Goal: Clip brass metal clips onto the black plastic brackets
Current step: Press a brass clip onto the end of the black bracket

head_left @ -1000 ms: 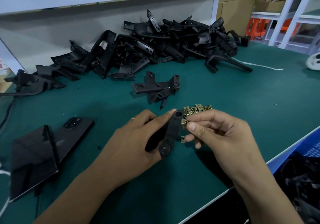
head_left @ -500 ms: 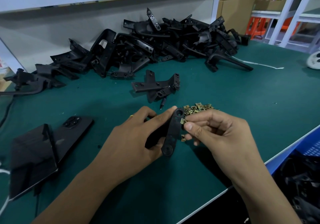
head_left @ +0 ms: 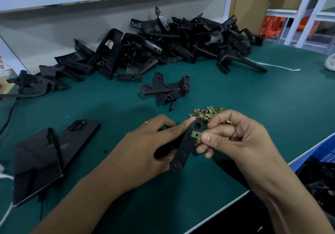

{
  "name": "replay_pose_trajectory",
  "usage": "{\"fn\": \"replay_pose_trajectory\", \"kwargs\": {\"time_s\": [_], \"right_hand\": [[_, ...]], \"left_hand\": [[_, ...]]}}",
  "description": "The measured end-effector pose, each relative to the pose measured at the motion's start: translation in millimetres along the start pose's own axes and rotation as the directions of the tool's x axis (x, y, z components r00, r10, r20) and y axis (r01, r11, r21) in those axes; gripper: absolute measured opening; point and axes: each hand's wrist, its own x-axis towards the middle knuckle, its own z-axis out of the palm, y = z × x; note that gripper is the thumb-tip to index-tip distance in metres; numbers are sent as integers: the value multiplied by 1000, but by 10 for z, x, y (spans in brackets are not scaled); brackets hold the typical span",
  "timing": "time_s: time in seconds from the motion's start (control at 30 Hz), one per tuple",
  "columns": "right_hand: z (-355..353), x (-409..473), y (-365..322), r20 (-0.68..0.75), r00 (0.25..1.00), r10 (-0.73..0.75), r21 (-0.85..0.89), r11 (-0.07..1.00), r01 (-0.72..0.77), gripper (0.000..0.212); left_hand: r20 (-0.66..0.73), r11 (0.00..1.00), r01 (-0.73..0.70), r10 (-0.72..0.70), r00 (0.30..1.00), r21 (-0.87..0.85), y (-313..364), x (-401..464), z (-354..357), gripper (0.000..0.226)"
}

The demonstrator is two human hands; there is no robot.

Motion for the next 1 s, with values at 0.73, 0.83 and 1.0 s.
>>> {"fn": "replay_pose_trajectory", "kwargs": {"time_s": [0.73,0.83,1.0], "right_hand": [[119,-2,76,100,989,-108,-839,525,142,21],[119,-3,74,15,992,-124,-652,751,104,17],[194,13,59,-111,980,-166,-264,956,132,8]], "left_hand": [[-288,957,288,-287,913,-43,-252,-38,-13,59],[-276,961,271,-274,921,-49,-235,-39,-32,60],[-223,982,170,-184,957,-80,-156,-21,-42,63]]}}
